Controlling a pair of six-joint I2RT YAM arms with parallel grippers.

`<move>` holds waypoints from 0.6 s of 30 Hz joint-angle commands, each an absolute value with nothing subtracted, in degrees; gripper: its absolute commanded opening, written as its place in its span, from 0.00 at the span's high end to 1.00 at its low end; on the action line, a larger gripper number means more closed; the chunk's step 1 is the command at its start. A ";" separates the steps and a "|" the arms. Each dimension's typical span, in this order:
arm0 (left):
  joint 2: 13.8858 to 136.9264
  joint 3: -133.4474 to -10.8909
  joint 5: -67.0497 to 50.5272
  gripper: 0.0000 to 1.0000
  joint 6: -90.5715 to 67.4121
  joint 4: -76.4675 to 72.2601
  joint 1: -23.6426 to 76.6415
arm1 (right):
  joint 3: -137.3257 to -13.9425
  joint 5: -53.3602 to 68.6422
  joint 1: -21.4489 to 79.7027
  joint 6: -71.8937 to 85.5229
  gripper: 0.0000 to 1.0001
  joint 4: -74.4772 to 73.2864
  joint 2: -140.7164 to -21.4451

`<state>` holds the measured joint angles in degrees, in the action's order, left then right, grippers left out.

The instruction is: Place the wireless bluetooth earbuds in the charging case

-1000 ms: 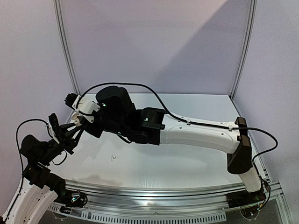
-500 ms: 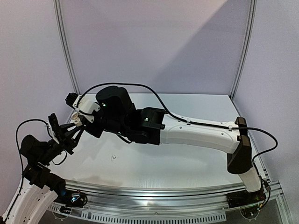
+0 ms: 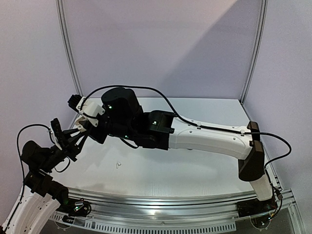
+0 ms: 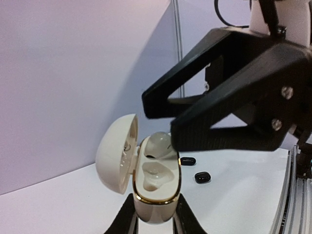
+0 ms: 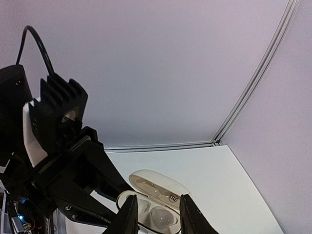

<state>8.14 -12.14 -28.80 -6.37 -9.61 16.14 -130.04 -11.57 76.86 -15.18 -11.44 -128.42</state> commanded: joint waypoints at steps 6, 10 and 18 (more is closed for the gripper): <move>9.39 -11.68 -29.44 1.00 -7.31 -10.57 16.57 | -126.83 -8.50 76.56 -11.56 0.67 -8.94 -120.61; 9.97 -11.88 -30.02 1.00 -7.66 -10.59 16.58 | -124.55 -3.60 74.42 -8.40 0.60 -9.49 -118.61; 13.87 -14.37 -36.72 1.00 -9.67 -11.39 16.60 | -112.58 4.08 70.71 0.84 0.41 -9.17 -111.05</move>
<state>11.60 -12.21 -32.77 -8.27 -10.41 16.16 -117.40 0.95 71.96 -3.90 -9.04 -115.61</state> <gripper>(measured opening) 0.226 0.582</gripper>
